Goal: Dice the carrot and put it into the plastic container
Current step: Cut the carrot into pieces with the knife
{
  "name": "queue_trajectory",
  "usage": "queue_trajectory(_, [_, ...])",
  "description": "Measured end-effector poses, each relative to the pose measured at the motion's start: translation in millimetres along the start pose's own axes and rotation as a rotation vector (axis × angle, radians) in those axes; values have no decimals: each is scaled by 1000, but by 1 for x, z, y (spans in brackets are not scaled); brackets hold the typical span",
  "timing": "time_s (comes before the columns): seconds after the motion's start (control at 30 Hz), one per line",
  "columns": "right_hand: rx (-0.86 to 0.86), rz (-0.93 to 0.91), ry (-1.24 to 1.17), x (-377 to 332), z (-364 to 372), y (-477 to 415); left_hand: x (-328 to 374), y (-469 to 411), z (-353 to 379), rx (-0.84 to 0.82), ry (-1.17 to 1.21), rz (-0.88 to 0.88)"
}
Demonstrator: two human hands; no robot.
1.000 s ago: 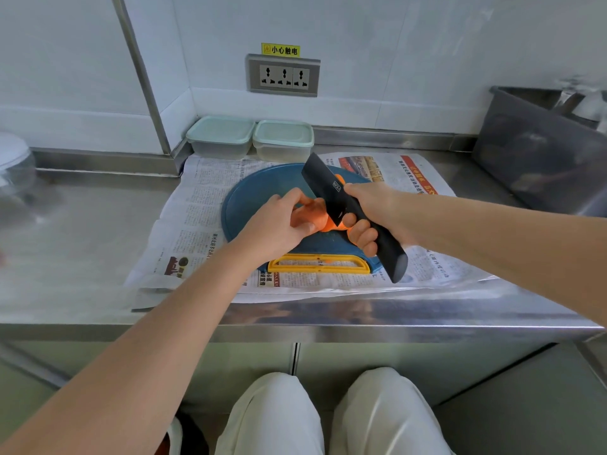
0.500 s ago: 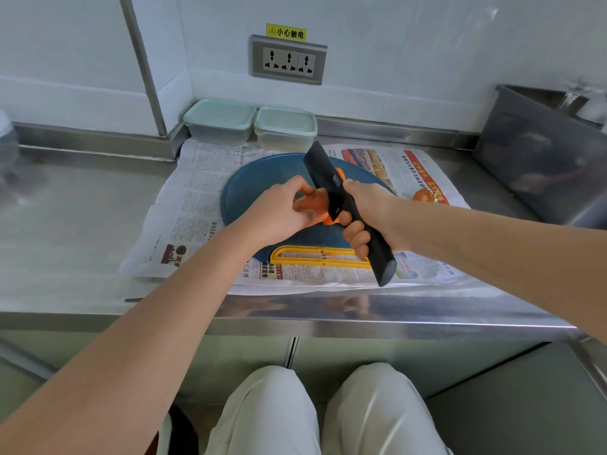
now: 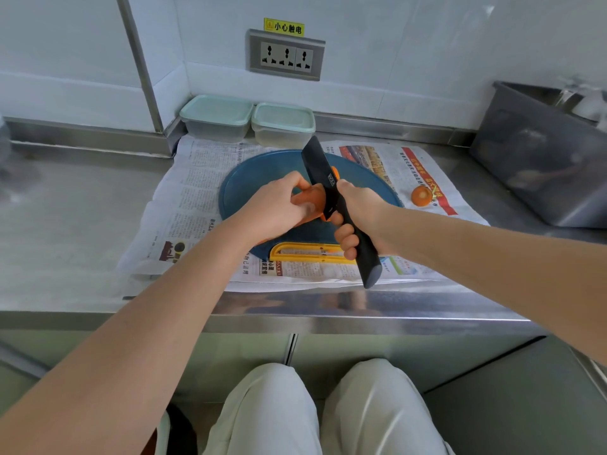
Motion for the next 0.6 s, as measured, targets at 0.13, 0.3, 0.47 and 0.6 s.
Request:
queue_trajectory(0.13, [-21,38,-23,0,0,-1,-3,0,0,7,47,-19])
queue_trajectory(0.3, [48,32,23,4,8,-5,-6,-1,-2,16,63,-30])
queue_trajectory(0.47, [-17,75,0,7,15,-5,-5,2,-3,32,97,-14])
queue_trajectory(0.6, [-18,67,-51,7,11,-6,-5,-1,-2,34,79,-7])
Point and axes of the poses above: each hand's wrist, its own y-axis away from the middle knuckle, its own z-axis out of the palm, x = y × z, the point moved 6 cm from there along -y, towards the middle knuckle, and after that the axes turned 8 degrees about z, right-handed, at the moved point
